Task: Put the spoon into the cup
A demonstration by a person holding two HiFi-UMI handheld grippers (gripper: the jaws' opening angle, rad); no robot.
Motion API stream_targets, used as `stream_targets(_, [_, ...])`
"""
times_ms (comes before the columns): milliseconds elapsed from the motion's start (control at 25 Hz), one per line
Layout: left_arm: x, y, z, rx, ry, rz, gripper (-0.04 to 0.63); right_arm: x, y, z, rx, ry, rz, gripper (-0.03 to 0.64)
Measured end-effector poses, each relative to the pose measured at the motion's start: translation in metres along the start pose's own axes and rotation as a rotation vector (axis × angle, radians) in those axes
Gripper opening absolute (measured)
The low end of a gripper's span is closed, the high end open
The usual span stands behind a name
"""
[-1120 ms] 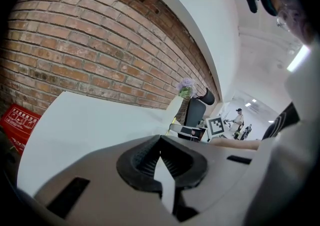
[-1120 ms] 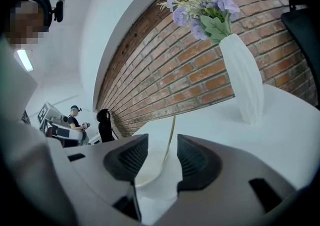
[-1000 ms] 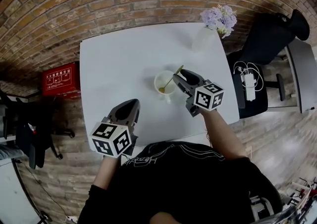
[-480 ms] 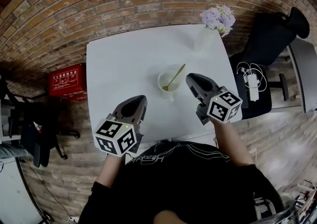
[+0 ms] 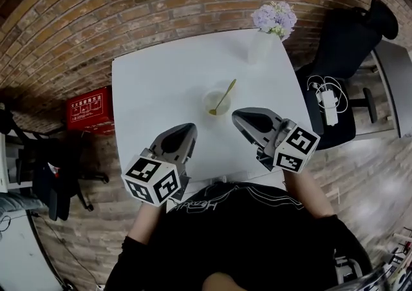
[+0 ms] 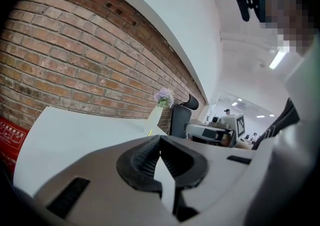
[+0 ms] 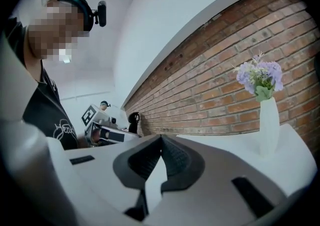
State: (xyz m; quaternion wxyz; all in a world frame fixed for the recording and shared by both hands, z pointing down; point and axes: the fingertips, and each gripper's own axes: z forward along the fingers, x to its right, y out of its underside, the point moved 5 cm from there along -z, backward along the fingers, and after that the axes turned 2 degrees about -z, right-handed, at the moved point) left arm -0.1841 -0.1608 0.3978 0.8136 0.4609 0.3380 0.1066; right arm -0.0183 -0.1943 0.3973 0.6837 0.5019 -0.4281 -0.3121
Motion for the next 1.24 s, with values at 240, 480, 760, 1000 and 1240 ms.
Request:
stream_targets(240, [0.012,0.0,0.0,0.011,0.009,0.015,0.005,-0.009,0.002,-0.007,-0.018,-0.015,-0.027,-0.003])
stream_targets(480, [0.02,0.001,0.0,0.007,0.02,0.034,0.003,-0.017,0.0,-0.01,-0.016,-0.038,-0.039,-0.003])
stream_targets(760, [0.02,0.002,0.0,0.006,0.022,0.036,0.003,-0.018,0.001,-0.011,-0.017,-0.043,-0.037,-0.003])
stream_targets(1000, [0.02,0.002,0.002,0.004,0.027,0.037,0.005,-0.016,0.004,-0.011,-0.02,-0.037,-0.034,-0.003])
stream_targets(1240, [0.016,0.005,0.003,-0.001,0.026,0.034,0.005,-0.015,0.006,-0.008,-0.018,-0.037,-0.027,-0.003])
